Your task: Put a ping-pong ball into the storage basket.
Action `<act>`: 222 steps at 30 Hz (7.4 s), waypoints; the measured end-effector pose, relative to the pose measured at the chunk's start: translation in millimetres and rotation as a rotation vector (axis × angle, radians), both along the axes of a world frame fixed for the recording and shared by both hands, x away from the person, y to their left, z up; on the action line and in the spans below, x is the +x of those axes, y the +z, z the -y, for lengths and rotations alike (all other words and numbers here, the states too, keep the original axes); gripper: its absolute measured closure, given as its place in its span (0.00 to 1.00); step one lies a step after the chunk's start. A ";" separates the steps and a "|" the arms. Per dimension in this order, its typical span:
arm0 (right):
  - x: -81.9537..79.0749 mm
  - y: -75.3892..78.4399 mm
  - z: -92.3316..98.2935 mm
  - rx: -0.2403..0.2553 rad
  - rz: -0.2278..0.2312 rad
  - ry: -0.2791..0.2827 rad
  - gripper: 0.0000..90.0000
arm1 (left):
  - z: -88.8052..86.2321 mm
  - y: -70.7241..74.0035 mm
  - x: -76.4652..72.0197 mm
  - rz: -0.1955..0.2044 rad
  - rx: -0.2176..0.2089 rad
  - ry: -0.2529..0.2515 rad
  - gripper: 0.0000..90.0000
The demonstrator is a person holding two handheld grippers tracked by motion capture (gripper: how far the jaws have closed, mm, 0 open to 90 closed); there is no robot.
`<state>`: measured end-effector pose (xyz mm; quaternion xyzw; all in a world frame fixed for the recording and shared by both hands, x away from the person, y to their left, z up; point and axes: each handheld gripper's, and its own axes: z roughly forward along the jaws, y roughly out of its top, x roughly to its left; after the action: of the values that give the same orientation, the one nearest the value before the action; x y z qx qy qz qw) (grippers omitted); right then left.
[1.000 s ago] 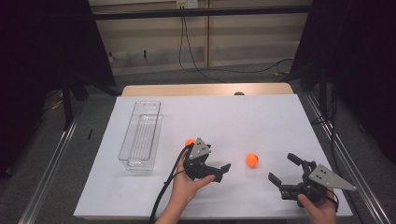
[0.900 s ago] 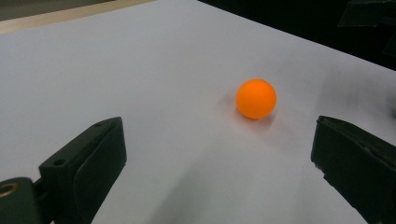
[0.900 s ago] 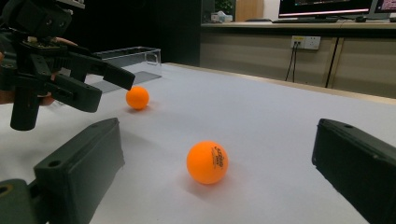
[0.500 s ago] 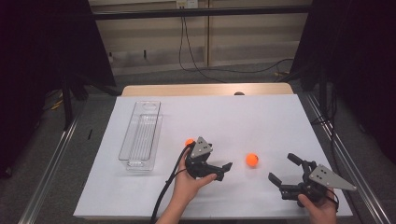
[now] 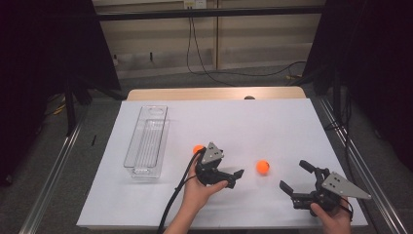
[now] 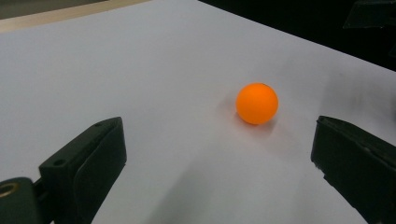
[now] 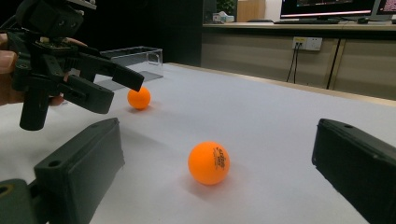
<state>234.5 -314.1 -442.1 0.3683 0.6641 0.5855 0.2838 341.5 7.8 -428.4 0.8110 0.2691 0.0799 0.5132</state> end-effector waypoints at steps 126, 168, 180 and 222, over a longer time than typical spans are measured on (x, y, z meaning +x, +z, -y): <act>0.0 0.4 1.3 0.005 -0.002 0.005 0.02 | 73.8 -12.0 19.6 -0.086 0.156 -0.071 0.06; -0.1 0.8 1.7 0.006 -0.001 0.007 0.02 | 94.6 -13.0 20.6 -0.076 0.193 -0.119 0.20; 0.1 0.7 1.7 0.006 -0.001 0.009 0.02 | 98.6 -17.3 22.6 -0.089 0.197 -0.126 0.26; 0.0 0.8 2.5 0.002 0.001 0.008 0.02 | 119.7 -25.4 21.9 -0.144 0.233 -0.192 0.56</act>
<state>234.5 -316.6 -441.3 0.3655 0.6648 0.5877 0.2812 363.5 -111.8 -453.7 0.8908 0.2154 0.0030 0.4002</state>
